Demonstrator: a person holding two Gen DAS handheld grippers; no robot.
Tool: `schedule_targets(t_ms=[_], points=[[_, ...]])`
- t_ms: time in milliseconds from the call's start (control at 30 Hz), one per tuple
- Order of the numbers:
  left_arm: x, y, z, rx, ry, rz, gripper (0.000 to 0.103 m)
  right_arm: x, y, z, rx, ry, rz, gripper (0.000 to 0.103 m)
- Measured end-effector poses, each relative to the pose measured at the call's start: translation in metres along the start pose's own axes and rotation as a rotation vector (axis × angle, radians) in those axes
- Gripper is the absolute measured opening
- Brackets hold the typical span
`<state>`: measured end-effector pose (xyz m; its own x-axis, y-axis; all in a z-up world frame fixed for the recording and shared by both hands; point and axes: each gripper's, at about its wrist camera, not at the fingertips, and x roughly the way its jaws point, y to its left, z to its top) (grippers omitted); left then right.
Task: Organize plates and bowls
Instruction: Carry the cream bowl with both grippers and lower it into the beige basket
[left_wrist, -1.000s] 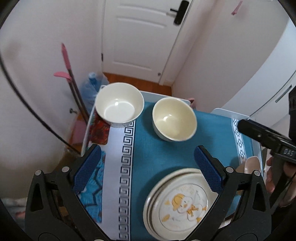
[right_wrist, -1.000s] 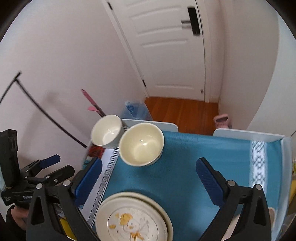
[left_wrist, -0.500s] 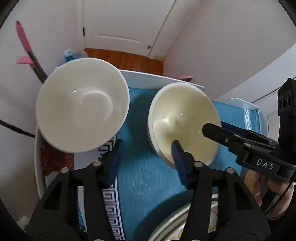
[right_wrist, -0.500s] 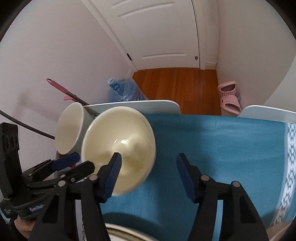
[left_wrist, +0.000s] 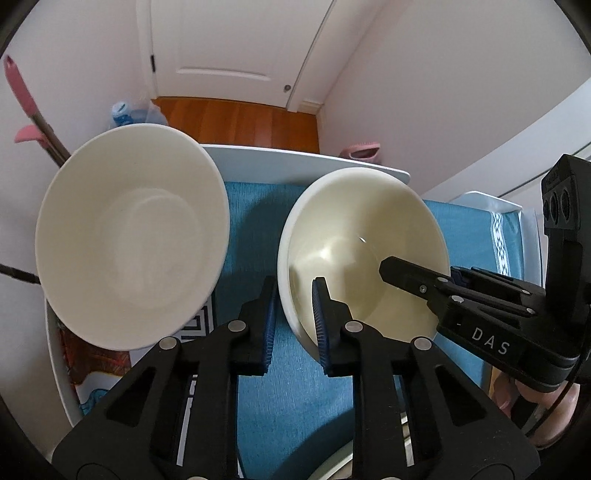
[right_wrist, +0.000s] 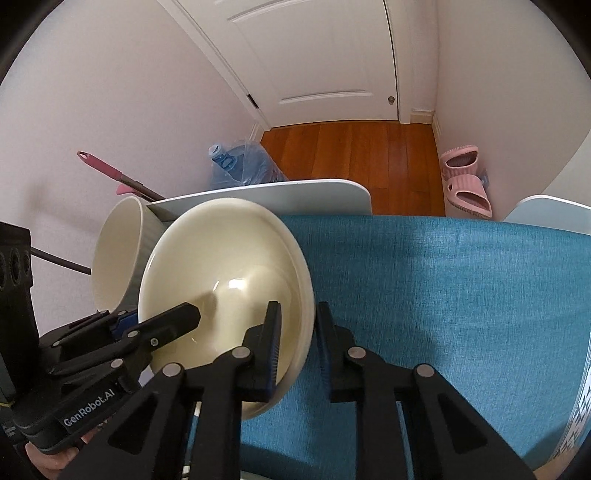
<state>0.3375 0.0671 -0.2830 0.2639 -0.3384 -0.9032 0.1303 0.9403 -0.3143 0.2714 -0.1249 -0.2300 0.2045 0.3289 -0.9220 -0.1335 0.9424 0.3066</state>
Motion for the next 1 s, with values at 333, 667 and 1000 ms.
schedule_targets(t_ms=[333,667,1000], points=[[-0.026,-0.017,0.001,0.055,-0.042,0.029,0.016,-0.019,-0.001,-0.004,0.01,-0.038,-0.006,0.014],[-0.06,-0.073,-0.016,0.087,-0.055,0.003,0.016,-0.081,-0.021,-0.021,0.011,-0.078,-0.023,0.013],[-0.073,-0.178,-0.064,0.135,-0.037,-0.048,0.016,-0.161,-0.086,-0.074,0.024,-0.087,-0.08,0.013]])
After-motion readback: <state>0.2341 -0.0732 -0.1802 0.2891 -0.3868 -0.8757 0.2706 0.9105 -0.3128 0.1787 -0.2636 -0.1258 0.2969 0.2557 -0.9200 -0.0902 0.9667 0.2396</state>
